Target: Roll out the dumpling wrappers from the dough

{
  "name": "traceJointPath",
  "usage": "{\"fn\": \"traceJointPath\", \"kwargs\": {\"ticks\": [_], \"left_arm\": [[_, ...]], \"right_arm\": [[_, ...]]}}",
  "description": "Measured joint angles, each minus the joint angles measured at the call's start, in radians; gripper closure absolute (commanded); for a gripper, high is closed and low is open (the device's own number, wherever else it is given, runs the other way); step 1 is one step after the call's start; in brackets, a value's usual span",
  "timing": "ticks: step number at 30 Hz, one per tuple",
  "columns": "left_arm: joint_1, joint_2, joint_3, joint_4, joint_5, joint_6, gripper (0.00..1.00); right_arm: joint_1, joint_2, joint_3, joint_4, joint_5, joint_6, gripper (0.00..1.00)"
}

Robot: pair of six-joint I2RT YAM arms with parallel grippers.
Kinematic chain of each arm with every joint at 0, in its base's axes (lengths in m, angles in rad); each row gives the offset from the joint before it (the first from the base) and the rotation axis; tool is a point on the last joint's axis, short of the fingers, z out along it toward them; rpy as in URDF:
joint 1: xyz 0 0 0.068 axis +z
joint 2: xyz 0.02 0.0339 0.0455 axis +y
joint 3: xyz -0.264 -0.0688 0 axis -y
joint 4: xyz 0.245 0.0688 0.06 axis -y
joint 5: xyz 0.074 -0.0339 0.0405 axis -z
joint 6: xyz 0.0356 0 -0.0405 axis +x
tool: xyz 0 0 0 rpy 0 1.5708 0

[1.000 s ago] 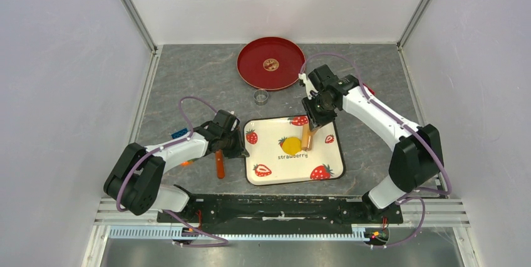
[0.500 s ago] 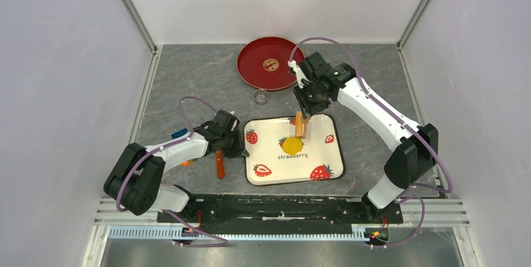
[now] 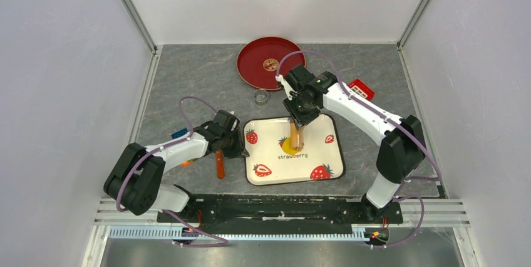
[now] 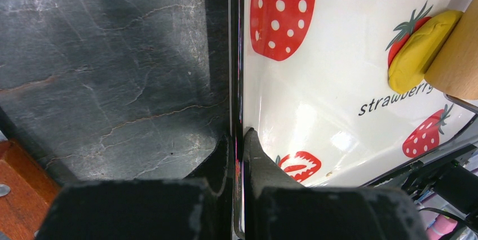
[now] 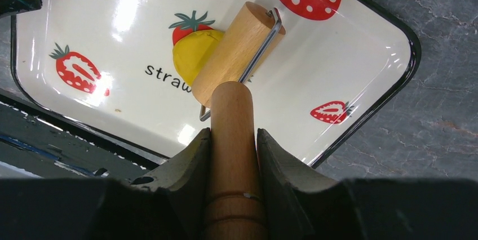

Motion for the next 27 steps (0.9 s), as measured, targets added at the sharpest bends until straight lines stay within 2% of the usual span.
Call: {"fn": "traceJointPath", "kwargs": {"ticks": [10, 27], "left_arm": [[0.000, 0.000, 0.000, 0.000, 0.000, 0.000, 0.98], [0.000, 0.000, 0.000, 0.000, 0.000, -0.001, 0.98]], "right_arm": [[-0.027, -0.089, -0.121, 0.082, -0.008, 0.017, 1.00], [-0.150, -0.196, -0.299, 0.207, -0.125, 0.048, 1.00]]}}
